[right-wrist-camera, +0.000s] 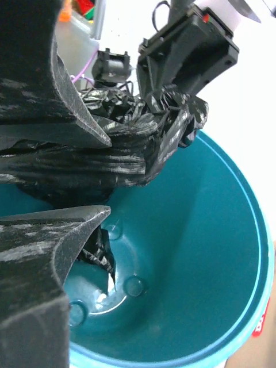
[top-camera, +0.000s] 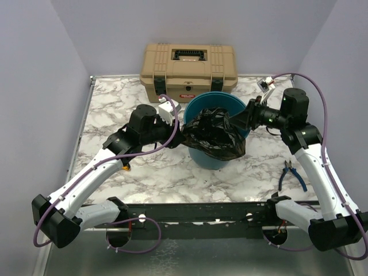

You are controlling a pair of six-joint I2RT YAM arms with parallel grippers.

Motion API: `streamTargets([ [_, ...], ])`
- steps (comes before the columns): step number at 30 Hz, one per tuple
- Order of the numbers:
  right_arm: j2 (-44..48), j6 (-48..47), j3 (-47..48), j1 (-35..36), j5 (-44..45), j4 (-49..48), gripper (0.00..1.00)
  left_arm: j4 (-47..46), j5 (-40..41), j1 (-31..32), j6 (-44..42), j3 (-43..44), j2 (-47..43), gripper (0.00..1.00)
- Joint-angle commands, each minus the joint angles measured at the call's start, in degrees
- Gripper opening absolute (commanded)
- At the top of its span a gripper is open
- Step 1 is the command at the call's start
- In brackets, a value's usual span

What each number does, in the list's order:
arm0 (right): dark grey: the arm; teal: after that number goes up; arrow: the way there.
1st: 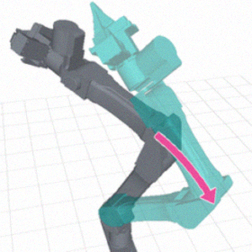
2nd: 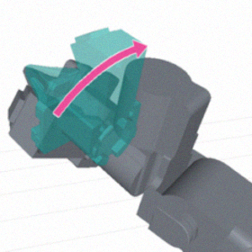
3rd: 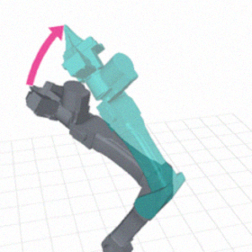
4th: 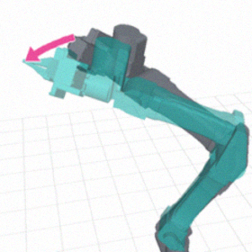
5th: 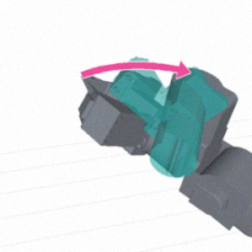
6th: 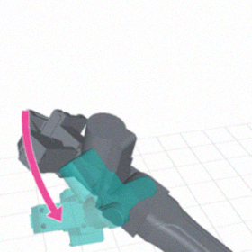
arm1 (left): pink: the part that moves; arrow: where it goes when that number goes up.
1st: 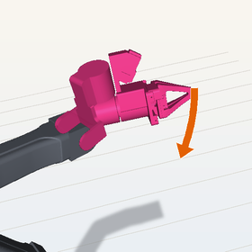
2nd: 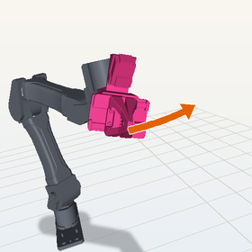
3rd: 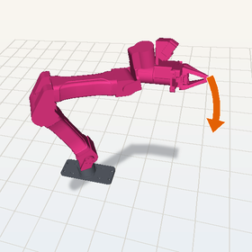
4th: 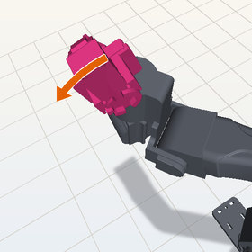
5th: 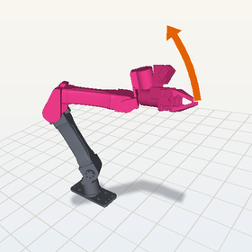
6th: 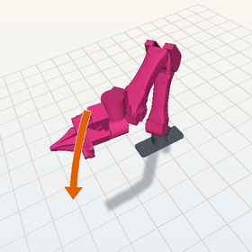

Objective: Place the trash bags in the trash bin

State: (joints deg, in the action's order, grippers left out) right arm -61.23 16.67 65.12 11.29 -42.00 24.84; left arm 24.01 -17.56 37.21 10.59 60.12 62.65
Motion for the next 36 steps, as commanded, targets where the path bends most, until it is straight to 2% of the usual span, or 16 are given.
streamTargets([
  [1, 0.0, -0.3, -1.4, -0.1, -7.5, -2.6, 0.5, -2.8, -0.9, -0.1, 0.9, -0.7, -0.1, 0.33],
  [3, -0.7, -0.7, -1.4, -0.2, -8.1, -2.1, 0.51, -2.8, -0.8, -0.1, 1.0, -0.8, -0.1, 0.32],
  [6, -1.9, -0.6, -1.4, -0.1, -12.0, -2.4, 0.46, -2.8, -0.7, -0.1, 1.1, -1.0, -0.1, 0.32],
  [8, -2.3, -0.5, -1.0, -0.2, -14.7, -2.6, 0.33, -2.9, -0.3, -0.1, 1.3, -1.0, -0.4, 0.32],
  [13, -1.6, -0.9, 0.5, -0.2, -15.1, -1.4, 0.02, -3.3, 0.8, -0.1, 1.9, -1.3, -1.1, 0.29],
  [15, -1.1, -0.9, 0.4, -0.2, -15.3, -1.6, 0.01, -3.4, 1.5, -0.1, 2.1, -1.1, -1.4, 0.3],
  [18, 0.1, -0.9, -0.1, -0.2, -14.7, -1.8, 0.01, -3.5, 3.0, -0.1, 2.5, -0.5, -2.1, 0.51],
  [21, 1.1, -0.9, -0.3, -0.2, -15.2, -2.1, 0.01, -3.5, 4.0, -0.2, 2.5, 0.2, -2.8, 0.56],
  [25, 2.7, 0.3, -0.5, -0.2, -15.1, -3.4, 0.01, -3.6, 3.2, -0.1, 2.3, 0.6, -2.4, 0.49],
  [27, 3.5, 0.4, -0.2, -0.1, -14.2, -3.4, 0.01, -3.5, 2.7, -0.1, 2.4, 0.6, -2.0, 0.49],
  [28, 3.8, 0.4, 0.2, -0.2, -12.9, -3.0, 0.01, -3.1, 2.8, -0.2, 2.3, 0.6, -2.1, 0.51],
  [29, 4.0, 0.2, 0.6, -0.1, -11.5, -2.2, 0.01, -3.0, 3.0, -0.1, 2.3, 0.5, -2.4, 0.58],
  [31, 4.6, -0.5, 1.3, -0.1, -8.7, -0.5, 0.01, -3.0, 3.8, -0.2, 2.3, 0.6, -3.2, 0.84],
  [32, 5.1, -0.6, 1.5, -0.1, -6.7, 0.5, 0.01, -2.8, 4.3, -0.1, 2.2, 0.8, -3.7, 0.93],
  [33, 5.5, -0.8, 1.7, -0.1, -4.8, 1.4, 0.01, -2.6, 4.5, -0.2, 1.9, 1.2, -3.9, 0.97],
  [36, 6.9, -1.2, 1.8, -0.2, -1.9, 3.8, 0.01, -0.5, 3.8, -0.1, 0.1, 4.1, -3.6, 0.99],
])
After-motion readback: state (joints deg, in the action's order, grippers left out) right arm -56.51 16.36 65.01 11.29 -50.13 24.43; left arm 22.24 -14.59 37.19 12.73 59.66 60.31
